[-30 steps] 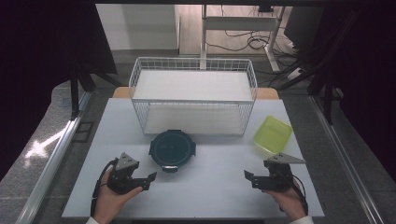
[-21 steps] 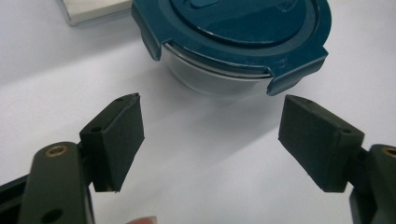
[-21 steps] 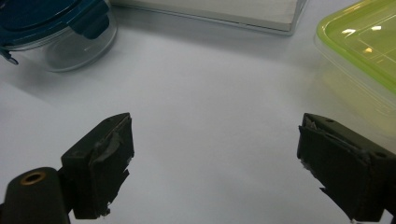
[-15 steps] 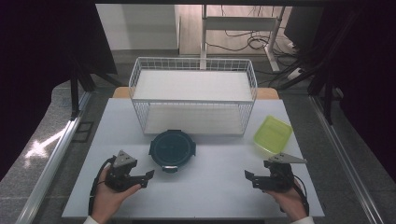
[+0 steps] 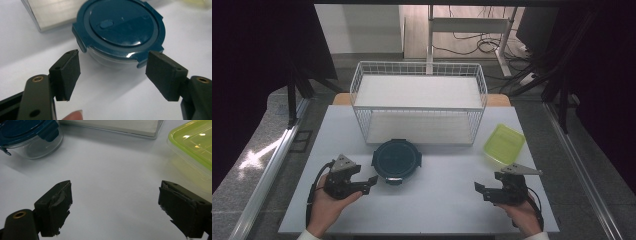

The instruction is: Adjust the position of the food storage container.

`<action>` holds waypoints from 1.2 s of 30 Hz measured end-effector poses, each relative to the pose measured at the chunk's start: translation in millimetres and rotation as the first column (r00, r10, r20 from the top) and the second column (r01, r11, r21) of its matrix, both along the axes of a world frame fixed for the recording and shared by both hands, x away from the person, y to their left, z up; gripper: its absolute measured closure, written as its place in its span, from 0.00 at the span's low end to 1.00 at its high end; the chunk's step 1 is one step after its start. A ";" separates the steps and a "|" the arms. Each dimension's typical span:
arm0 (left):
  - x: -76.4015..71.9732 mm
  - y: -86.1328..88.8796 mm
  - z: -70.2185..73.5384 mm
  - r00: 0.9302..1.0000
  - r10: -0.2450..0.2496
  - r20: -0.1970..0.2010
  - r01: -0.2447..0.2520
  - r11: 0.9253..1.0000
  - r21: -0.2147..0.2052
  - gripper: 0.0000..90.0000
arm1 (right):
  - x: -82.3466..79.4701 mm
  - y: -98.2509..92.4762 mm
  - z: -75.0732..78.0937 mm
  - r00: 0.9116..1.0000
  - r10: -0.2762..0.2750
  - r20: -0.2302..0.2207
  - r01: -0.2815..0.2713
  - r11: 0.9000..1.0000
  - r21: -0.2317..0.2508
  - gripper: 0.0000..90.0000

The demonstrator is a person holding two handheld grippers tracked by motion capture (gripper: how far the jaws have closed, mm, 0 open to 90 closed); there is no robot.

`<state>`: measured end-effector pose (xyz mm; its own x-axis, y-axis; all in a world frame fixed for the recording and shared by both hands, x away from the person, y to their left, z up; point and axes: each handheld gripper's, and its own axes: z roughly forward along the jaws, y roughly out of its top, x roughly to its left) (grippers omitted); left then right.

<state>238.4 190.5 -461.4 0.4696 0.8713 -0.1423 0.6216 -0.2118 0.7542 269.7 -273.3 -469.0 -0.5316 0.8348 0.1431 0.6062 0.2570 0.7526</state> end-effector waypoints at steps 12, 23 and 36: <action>33.7 -0.7 20.9 0.999 -0.046 0.008 0.046 0.999 0.017 0.43 | 0.5 2.3 -2.2 1.000 0.006 -0.006 -0.006 1.000 -0.020 0.13; 84.2 2.1 18.7 0.998 -0.064 -0.023 0.065 0.997 0.038 0.76 | 1.2 1.6 -3.6 1.000 0.004 -0.011 -0.004 1.000 -0.026 0.13; 125.2 -5.4 12.6 0.994 -0.074 -0.086 0.084 0.989 0.118 1.00 | 2.0 0.5 -5.2 1.000 -0.005 -0.009 0.005 0.999 -0.041 0.13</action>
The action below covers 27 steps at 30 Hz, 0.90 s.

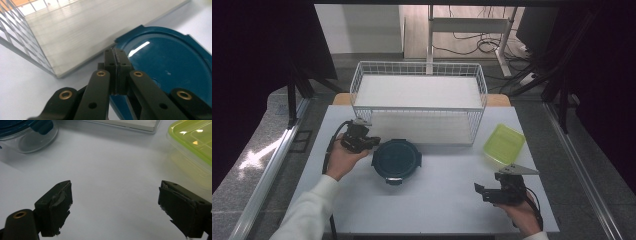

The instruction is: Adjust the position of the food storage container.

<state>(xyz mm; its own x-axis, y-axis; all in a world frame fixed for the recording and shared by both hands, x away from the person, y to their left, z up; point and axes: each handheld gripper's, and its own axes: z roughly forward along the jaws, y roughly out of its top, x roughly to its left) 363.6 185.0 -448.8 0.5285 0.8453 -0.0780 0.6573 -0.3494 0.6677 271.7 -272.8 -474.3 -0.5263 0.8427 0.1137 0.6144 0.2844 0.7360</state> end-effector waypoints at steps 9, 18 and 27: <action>15.1 -7.5 -11.2 1.000 -0.004 -0.011 0.005 0.996 0.086 1.00 | 0.2 0.7 -1.4 1.000 -0.001 -0.004 0.001 1.000 -0.003 0.13; 25.1 -17.1 -20.0 0.999 -0.040 -0.016 0.042 0.990 0.136 1.00 | 0.3 1.2 -2.5 1.000 -0.001 -0.007 0.001 1.000 -0.005 0.13; 30.8 -16.1 -27.4 0.996 -0.081 -0.045 0.087 0.986 0.141 1.00 | 0.3 1.3 -3.2 1.000 0.000 -0.011 -0.001 1.000 -0.008 0.13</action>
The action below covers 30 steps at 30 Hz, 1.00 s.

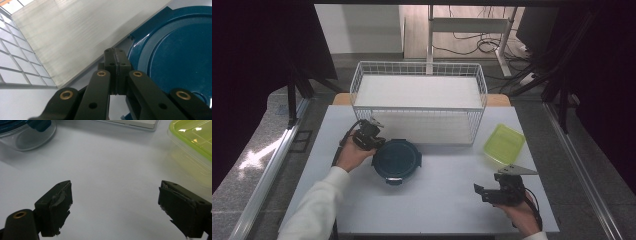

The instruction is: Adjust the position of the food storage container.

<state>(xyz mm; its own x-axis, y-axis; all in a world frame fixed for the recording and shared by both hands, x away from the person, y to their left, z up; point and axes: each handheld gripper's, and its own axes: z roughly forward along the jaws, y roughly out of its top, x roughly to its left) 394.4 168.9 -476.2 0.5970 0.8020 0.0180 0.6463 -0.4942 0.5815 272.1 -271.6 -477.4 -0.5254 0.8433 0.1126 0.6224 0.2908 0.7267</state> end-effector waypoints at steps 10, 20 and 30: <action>-1.7 -1.9 -0.3 1.000 -0.015 0.014 0.015 1.000 0.007 1.00 | 0.5 1.3 -1.1 1.000 0.004 -0.004 -0.004 1.000 -0.004 0.13; -5.3 -14.8 0.9 0.998 -0.061 0.019 0.061 0.998 0.018 1.00 | 0.6 1.1 -1.1 1.000 0.005 -0.006 -0.005 1.000 -0.005 0.13; -14.1 -25.2 1.1 0.995 -0.095 0.019 0.094 0.995 0.009 1.00 | 0.2 1.3 -0.6 1.000 0.005 -0.003 -0.005 1.000 -0.004 0.13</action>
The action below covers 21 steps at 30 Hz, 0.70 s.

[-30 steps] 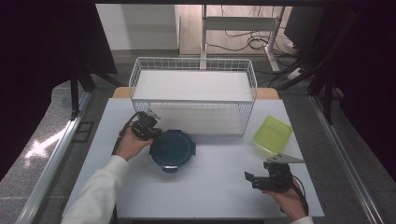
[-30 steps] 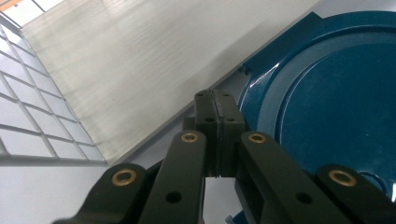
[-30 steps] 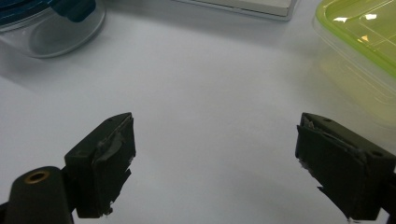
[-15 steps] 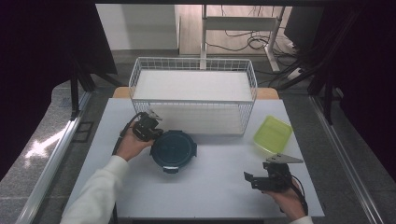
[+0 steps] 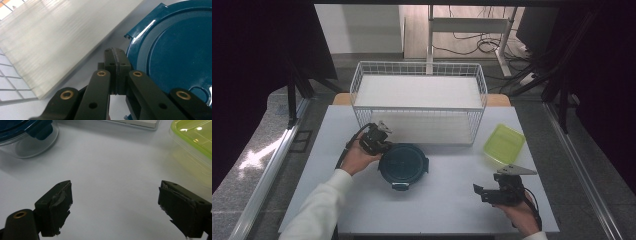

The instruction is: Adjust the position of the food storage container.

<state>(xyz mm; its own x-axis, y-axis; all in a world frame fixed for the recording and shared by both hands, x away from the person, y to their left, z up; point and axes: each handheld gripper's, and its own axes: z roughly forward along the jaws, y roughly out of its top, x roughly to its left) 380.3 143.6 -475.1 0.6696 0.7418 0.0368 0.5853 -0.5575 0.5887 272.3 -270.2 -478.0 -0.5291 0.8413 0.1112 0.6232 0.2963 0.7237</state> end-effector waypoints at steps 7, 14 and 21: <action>-8.6 -6.8 -1.5 1.000 -0.007 0.010 0.008 1.000 -0.023 1.00 | 0.2 0.8 -0.4 1.000 0.003 -0.001 -0.003 1.000 -0.003 0.14; -15.7 -14.6 -1.7 1.000 -0.029 0.004 0.029 0.999 -0.040 1.00 | 0.2 1.5 -0.8 1.000 0.004 -0.002 -0.004 1.000 -0.004 0.14; -24.0 -22.4 -2.1 0.999 -0.036 0.011 0.036 0.998 -0.053 1.00 | 0.2 1.7 -0.9 1.000 0.006 -0.002 -0.006 1.000 -0.005 0.14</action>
<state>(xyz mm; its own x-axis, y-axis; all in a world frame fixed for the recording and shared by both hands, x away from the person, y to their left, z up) 356.3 121.3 -477.2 0.6956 0.7184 0.0049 0.5596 -0.5460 0.6234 272.5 -268.5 -479.0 -0.5336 0.8387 0.1086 0.6233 0.3032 0.7208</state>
